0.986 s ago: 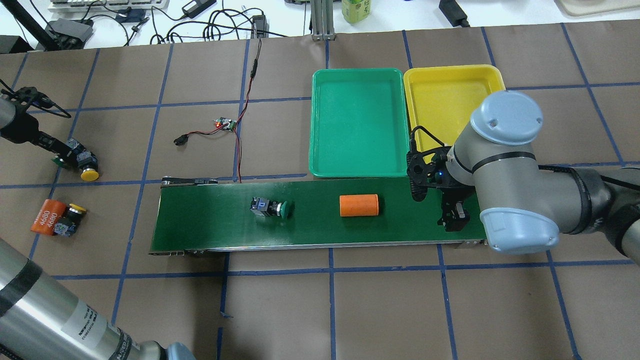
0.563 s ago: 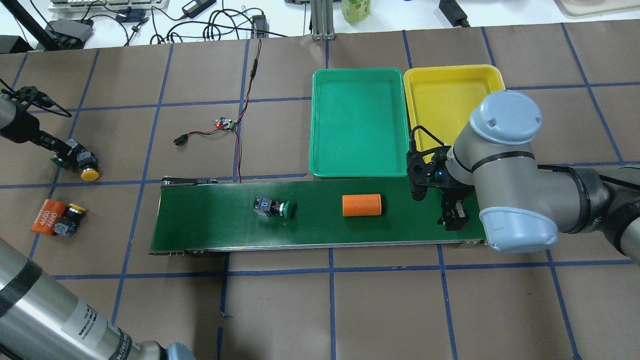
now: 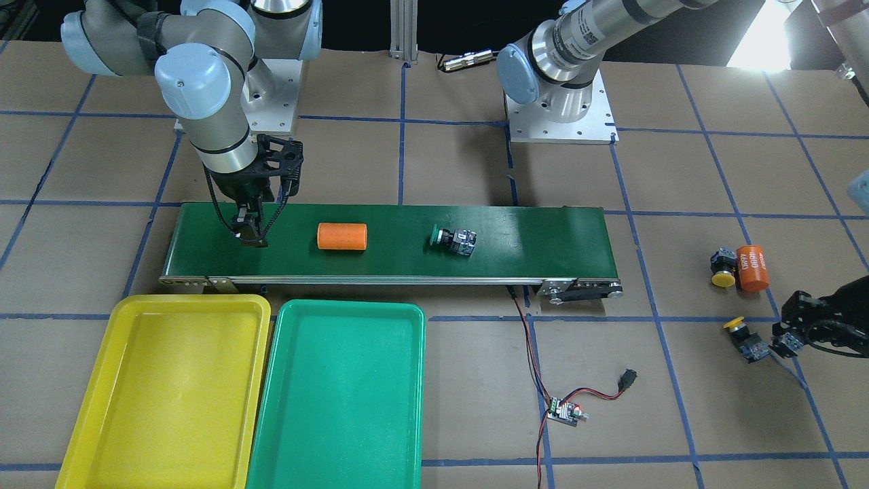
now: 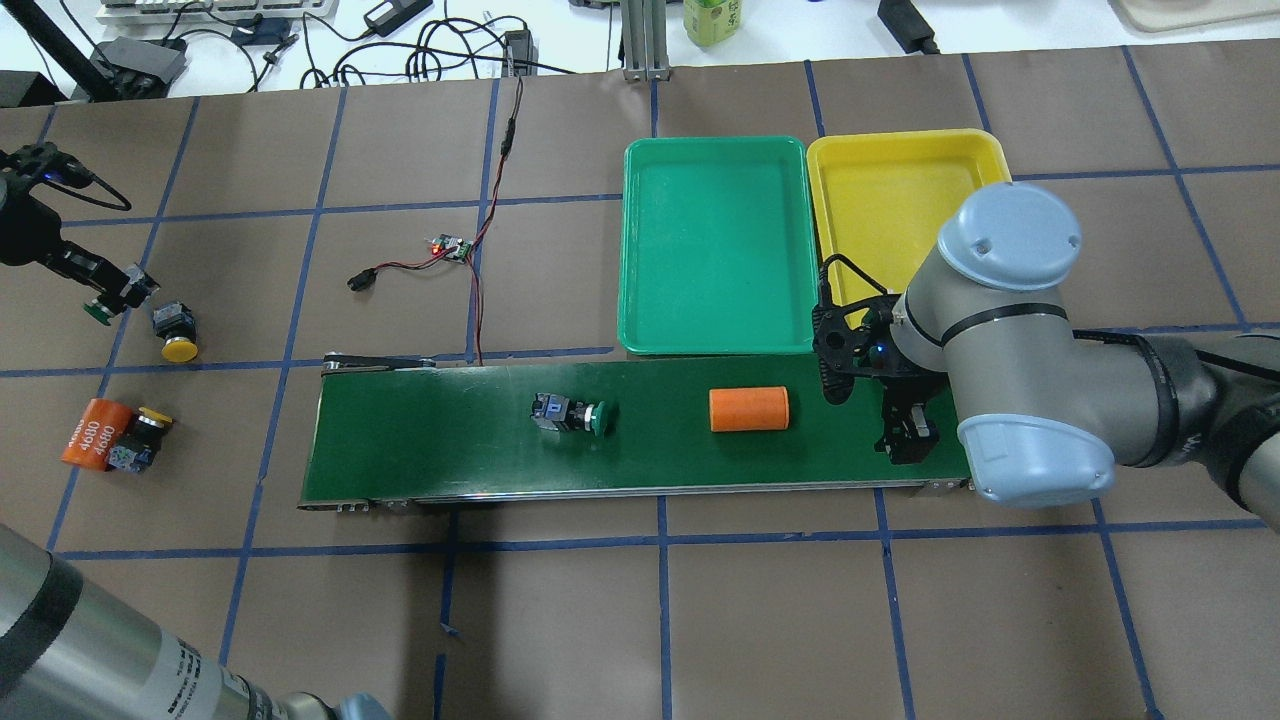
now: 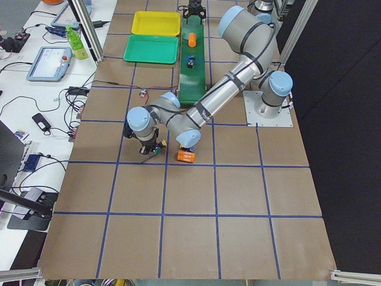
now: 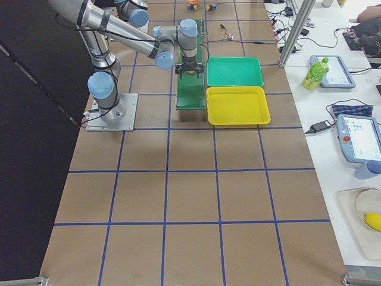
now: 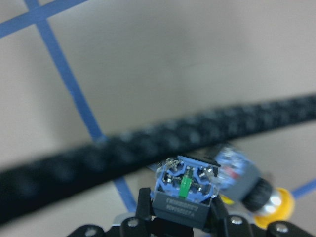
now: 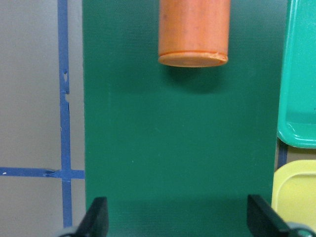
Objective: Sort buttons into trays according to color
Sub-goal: 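Place button on belt with left gripper while right grasps orange cylinder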
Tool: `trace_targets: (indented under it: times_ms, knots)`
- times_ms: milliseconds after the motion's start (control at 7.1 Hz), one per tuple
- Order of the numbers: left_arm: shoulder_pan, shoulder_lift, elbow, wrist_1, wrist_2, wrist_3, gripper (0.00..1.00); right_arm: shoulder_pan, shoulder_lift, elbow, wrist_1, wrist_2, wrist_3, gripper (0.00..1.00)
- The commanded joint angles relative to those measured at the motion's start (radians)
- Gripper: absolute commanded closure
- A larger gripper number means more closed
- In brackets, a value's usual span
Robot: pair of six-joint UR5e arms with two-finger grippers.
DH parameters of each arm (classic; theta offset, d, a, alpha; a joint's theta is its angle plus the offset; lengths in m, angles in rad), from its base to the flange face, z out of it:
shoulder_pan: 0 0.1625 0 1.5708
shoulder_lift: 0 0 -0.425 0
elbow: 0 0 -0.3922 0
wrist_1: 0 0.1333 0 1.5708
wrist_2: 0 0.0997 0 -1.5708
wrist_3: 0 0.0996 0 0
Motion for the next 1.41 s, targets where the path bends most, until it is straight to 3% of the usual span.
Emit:
trace_targets:
  times_ms: [0, 282, 704, 986, 1267]
  knots:
    - [-0.123, 0.217, -0.198, -0.053, 0.01, -0.269, 0.86, -0.001, 0.001, 0.0, 0.001, 0.002, 0.009, 0.0]
    - [-0.249, 0.341, -0.34, -0.03, 0.006, -0.608, 0.86, -0.007, 0.001, -0.001, -0.002, 0.002, 0.011, 0.0]
    - [-0.486, 0.421, -0.408, -0.031, 0.006, -1.009, 0.86, -0.098, 0.001, 0.0, 0.007, 0.014, 0.009, 0.0]
    - [-0.571, 0.452, -0.52, 0.079, 0.01, -1.116, 0.87, -0.098, 0.0, 0.0, 0.01, 0.043, 0.002, 0.0]
    - [-0.576, 0.484, -0.622, 0.145, 0.011, -1.145, 0.86, -0.084, -0.002, 0.018, 0.01, 0.036, -0.006, 0.0]
